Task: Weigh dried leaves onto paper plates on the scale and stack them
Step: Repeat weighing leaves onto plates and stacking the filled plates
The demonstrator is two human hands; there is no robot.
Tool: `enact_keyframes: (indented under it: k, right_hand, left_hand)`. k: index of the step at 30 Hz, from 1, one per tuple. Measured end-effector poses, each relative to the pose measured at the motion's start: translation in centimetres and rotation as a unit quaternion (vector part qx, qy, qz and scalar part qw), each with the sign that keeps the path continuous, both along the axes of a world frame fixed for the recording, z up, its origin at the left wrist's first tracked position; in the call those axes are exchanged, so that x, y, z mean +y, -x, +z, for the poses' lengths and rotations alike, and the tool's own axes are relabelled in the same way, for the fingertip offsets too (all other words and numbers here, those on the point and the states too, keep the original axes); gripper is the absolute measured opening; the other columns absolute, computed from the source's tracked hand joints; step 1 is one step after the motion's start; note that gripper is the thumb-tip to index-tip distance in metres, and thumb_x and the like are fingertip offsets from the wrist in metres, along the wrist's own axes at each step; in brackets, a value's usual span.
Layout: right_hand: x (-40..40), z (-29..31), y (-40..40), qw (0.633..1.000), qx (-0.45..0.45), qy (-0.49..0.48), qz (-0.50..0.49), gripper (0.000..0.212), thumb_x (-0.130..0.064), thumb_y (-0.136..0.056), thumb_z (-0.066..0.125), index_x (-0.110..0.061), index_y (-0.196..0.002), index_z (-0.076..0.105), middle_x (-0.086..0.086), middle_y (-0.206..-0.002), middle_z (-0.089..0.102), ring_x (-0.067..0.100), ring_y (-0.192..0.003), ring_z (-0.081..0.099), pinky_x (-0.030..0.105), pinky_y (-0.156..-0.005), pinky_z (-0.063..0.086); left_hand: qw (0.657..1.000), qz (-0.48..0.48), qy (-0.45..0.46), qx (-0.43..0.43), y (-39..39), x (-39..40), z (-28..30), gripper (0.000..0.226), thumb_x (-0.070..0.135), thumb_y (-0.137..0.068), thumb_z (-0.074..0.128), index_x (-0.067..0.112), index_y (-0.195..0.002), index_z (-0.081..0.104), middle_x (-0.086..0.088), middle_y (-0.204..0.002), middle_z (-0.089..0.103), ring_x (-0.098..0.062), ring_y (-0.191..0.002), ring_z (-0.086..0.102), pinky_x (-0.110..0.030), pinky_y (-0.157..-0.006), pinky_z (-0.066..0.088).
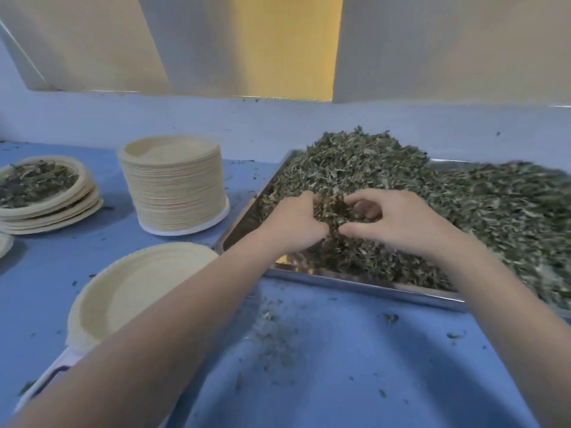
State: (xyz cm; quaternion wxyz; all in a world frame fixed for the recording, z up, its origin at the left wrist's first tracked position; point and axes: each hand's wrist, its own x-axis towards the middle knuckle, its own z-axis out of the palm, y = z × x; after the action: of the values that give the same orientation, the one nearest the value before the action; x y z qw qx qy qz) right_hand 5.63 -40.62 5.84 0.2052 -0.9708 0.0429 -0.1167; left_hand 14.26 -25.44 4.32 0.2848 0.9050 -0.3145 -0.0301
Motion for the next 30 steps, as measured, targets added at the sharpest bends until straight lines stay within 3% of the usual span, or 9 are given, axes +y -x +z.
enact_keyframes:
  k: [3, 6, 9, 12, 17, 20, 23, 27, 30]
  right_hand:
    - [-2.7, -0.3, 0.1, 0.991, 0.019, 0.107, -0.081, 0.076, -0.057, -0.070, 0.072, -0.028, -0.135, 0.045, 0.002, -0.128, 0.055, 0.018, -0.108, 0.055, 0.031, -0.089, 0.045]
    - [-3.8, -1.5, -0.5, 0.981, 0.037, 0.147, -0.118, 0.095, -0.059, -0.065, 0.075, -0.028, -0.143, 0.031, 0.008, -0.137, 0.044, 0.026, -0.111, 0.055, 0.038, -0.092, 0.047]
    - [-5.2, -1.4, -1.1, 0.975, -0.039, 0.147, -0.164, 0.094, -0.061, -0.062, 0.076, -0.036, -0.140, 0.030, 0.008, -0.136, 0.038, 0.024, -0.103, 0.054, 0.037, -0.081, 0.049]
    - [-6.4, -0.8, -1.9, 0.972, -0.034, 0.111, -0.206, 0.110, -0.063, -0.054, 0.079, -0.033, -0.144, 0.023, 0.013, -0.140, 0.032, 0.034, -0.116, 0.049, 0.045, -0.091, 0.047]
    - [-4.3, -1.7, -5.2, 0.991, -0.075, -0.016, -0.111, 0.109, -0.038, -0.062, 0.085, -0.024, -0.148, 0.019, 0.012, -0.138, 0.043, 0.026, -0.121, 0.047, 0.039, -0.101, 0.038]
    - [-3.9, -2.0, -6.0, 0.993, -0.084, -0.029, -0.075, 0.098, -0.029, -0.064, 0.084, -0.026, -0.144, 0.027, 0.005, -0.137, 0.047, 0.024, -0.122, 0.049, 0.037, -0.101, 0.040]
    - [-4.3, -1.7, -5.8, 0.993, -0.095, -0.055, -0.043, 0.086, -0.030, -0.061, 0.083, -0.038, -0.132, 0.034, 0.001, -0.126, 0.049, 0.019, -0.108, 0.053, 0.030, -0.087, 0.043]
    - [-3.4, -1.1, -5.7, 0.997, -0.061, -0.036, -0.024, 0.104, -0.028, -0.062, 0.083, -0.041, -0.144, 0.019, 0.007, -0.137, 0.042, 0.023, -0.115, 0.050, 0.033, -0.093, 0.042]
    - [-2.6, -0.4, -5.7, 0.995, -0.097, -0.009, -0.026, 0.076, -0.024, -0.068, 0.078, -0.035, -0.134, 0.044, 0.001, -0.126, 0.051, 0.017, -0.113, 0.049, 0.028, -0.093, 0.037]
  left_hand:
    - [0.999, -0.011, -0.034, 0.031, -1.3, -2.2, -0.3, 0.088, 0.017, -0.080, 0.067, 0.030, -0.149, 0.014, -0.016, -0.132, 0.041, -0.019, -0.066, 0.059, -0.025, -0.051, 0.046]
    - [0.995, 0.004, -0.034, 0.094, -2.2, -3.5, -1.2, 0.115, 0.024, -0.068, 0.082, 0.045, -0.146, 0.001, -0.015, -0.153, 0.008, -0.037, -0.118, 0.048, -0.034, -0.085, 0.045]
    - [0.997, 0.042, 0.006, 0.061, -3.1, -4.4, -1.9, 0.123, 0.030, -0.060, 0.086, 0.049, -0.144, -0.001, -0.008, -0.153, 0.005, -0.040, -0.132, 0.030, -0.042, -0.095, 0.042]
    - [0.996, 0.079, 0.029, 0.015, -4.0, -5.0, -1.2, 0.124, 0.034, -0.057, 0.087, 0.048, -0.144, 0.000, -0.005, -0.149, 0.007, -0.041, -0.132, 0.027, -0.052, -0.099, 0.040]
    - [0.980, -0.013, 0.152, 0.128, -4.0, -7.2, -0.5, 0.121, 0.005, -0.061, 0.080, 0.041, -0.147, 0.004, -0.011, -0.147, 0.014, -0.029, -0.124, 0.035, -0.040, -0.097, 0.041]
    - [0.985, -0.018, 0.127, 0.118, -4.2, -7.1, -0.5, 0.118, -0.005, -0.061, 0.075, 0.039, -0.147, 0.008, -0.013, -0.147, 0.024, -0.028, -0.111, 0.050, -0.036, -0.076, 0.052]
    - [0.996, 0.019, 0.077, 0.040, -4.9, -5.7, 0.0, 0.113, 0.005, -0.059, 0.081, 0.037, -0.146, 0.016, -0.011, -0.141, 0.034, -0.025, -0.095, 0.056, -0.030, -0.063, 0.051]
    - [0.999, -0.021, 0.038, -0.005, -4.3, -5.6, 0.2, 0.124, 0.008, -0.057, 0.084, 0.040, -0.148, 0.005, -0.011, -0.148, 0.028, -0.027, -0.116, 0.050, -0.028, -0.076, 0.043]
    - [0.999, 0.012, 0.021, -0.025, -3.6, -5.6, 0.5, 0.106, 0.006, -0.062, 0.078, 0.034, -0.146, 0.020, -0.009, -0.130, 0.049, -0.026, -0.095, 0.061, -0.035, -0.074, 0.054]
